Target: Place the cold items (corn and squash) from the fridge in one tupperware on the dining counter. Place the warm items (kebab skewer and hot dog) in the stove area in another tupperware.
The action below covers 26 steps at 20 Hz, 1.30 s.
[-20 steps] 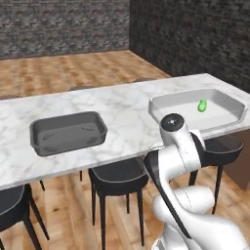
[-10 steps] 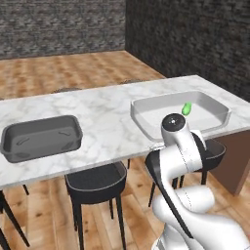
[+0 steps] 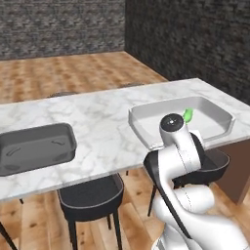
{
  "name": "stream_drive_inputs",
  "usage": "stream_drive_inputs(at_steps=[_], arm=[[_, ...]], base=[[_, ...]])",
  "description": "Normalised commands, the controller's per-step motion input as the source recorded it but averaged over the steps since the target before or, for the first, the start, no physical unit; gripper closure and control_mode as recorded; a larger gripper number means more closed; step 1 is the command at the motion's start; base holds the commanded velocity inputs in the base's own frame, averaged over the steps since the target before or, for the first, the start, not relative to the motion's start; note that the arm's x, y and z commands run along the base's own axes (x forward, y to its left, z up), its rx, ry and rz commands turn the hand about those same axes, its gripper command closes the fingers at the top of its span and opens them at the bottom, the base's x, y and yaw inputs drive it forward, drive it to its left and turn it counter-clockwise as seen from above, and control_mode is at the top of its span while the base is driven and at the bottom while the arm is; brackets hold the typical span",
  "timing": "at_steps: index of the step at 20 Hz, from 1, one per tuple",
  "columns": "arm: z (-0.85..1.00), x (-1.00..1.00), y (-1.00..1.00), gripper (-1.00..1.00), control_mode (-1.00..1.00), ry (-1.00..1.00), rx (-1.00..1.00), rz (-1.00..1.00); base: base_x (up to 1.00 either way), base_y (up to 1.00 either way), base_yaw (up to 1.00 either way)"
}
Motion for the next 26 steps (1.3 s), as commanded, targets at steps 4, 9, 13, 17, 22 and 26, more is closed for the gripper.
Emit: stream_drive_inputs(at_steps=[4, 9, 13, 17, 22, 26], arm=[[0.0, 0.0, 0.0, 1.0, 1.0, 0.0, 0.0, 0.0], [0.0, 0.0, 0.0, 1.0, 1.0, 0.0, 0.0, 0.0], [0.0, 0.04, -0.07, 1.0, -1.0, 0.0, 0.03, 0.0], [0.0, 0.32, -0.07, 1.0, -1.0, 0.0, 0.09, 0.0], [0.02, 0.78, -0.05, 1.0, -1.0, 0.0, 0.14, 0.0], [0.19, 0.98, -0.05, 1.0, -1.0, 0.0, 0.18, 0.0]], base=[[0.58, -0.62, 0.0], [0.38, -0.43, 0.0], [0.18, -0.26, 0.0], [0.0, 0.0, 0.0], [0.0, 0.0, 0.0], [0.0, 0.0, 0.0]])
